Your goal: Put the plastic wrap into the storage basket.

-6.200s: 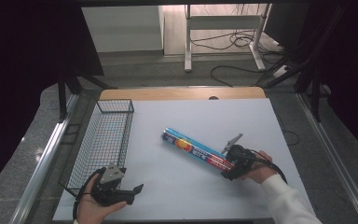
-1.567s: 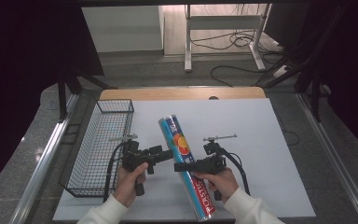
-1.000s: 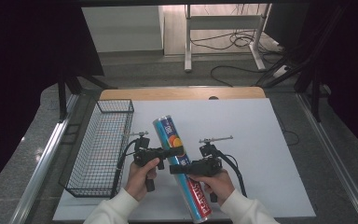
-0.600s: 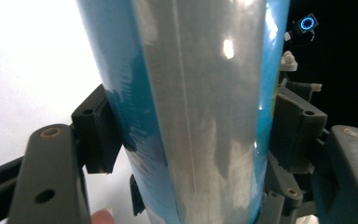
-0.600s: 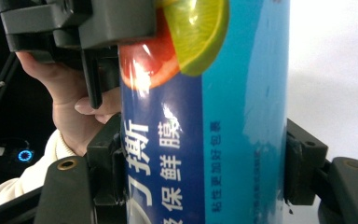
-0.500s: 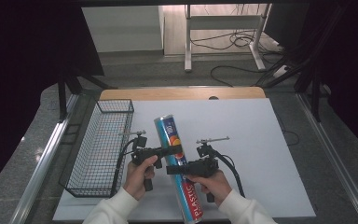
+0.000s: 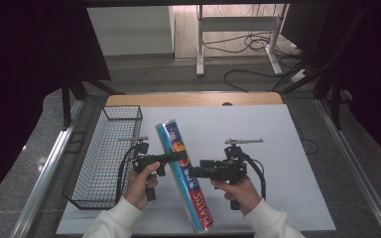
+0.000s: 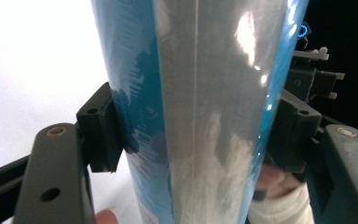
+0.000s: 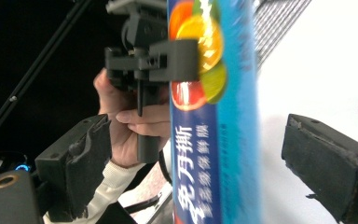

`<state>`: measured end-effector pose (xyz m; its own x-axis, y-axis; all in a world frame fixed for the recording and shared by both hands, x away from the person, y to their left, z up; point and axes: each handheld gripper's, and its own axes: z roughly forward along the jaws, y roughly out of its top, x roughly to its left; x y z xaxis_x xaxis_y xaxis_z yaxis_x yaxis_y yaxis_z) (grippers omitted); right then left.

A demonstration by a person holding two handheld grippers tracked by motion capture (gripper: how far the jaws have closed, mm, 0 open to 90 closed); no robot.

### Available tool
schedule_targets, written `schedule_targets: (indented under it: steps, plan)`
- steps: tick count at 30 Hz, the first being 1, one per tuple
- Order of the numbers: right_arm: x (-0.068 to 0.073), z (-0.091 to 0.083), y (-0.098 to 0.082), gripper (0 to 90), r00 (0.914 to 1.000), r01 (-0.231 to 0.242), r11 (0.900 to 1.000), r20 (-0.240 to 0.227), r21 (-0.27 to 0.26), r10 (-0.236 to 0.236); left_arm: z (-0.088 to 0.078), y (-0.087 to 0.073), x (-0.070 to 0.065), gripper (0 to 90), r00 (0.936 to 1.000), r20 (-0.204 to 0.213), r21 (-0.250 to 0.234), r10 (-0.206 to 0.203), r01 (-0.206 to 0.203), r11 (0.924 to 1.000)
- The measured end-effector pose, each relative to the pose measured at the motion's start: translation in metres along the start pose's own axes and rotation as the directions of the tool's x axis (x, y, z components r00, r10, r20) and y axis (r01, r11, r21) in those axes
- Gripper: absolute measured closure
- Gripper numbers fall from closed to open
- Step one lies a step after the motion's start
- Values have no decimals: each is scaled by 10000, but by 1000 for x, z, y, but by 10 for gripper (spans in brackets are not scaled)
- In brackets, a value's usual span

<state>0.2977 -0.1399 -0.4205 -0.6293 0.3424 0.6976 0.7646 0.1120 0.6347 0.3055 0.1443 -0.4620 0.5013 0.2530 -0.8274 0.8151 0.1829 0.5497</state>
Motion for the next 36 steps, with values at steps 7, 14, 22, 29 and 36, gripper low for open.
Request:
schedule_targets:
  steps: [7, 14, 22, 29, 36]
  plan:
    - [-14, -45, 1, 92, 9978, 333, 9993, 571, -168, -323, -20, 10, -10, 322, 9997, -244, -81, 11, -13, 10000]
    - [-46, -78, -16, 100, 9876, -233, 9995, 1548, -195, 261, -50, 31, -25, 322, 9961, -869, -132, 144, -156, 9998]
    - [-56, -93, -21, 109, 9796, -314, 9989, 1972, -335, 374, -94, 59, -48, 322, 9844, -1656, -242, 589, -638, 9977]
    - [-60, -94, -22, 113, 9752, -406, 9987, 2166, -291, 460, -136, 81, -61, 322, 9630, -2542, -178, 896, -973, 9951]
    - [-64, -94, -22, 117, 9717, -545, 9980, 2283, -309, 601, -171, 95, -61, 322, 9317, -3515, 7, 919, -979, 9952]
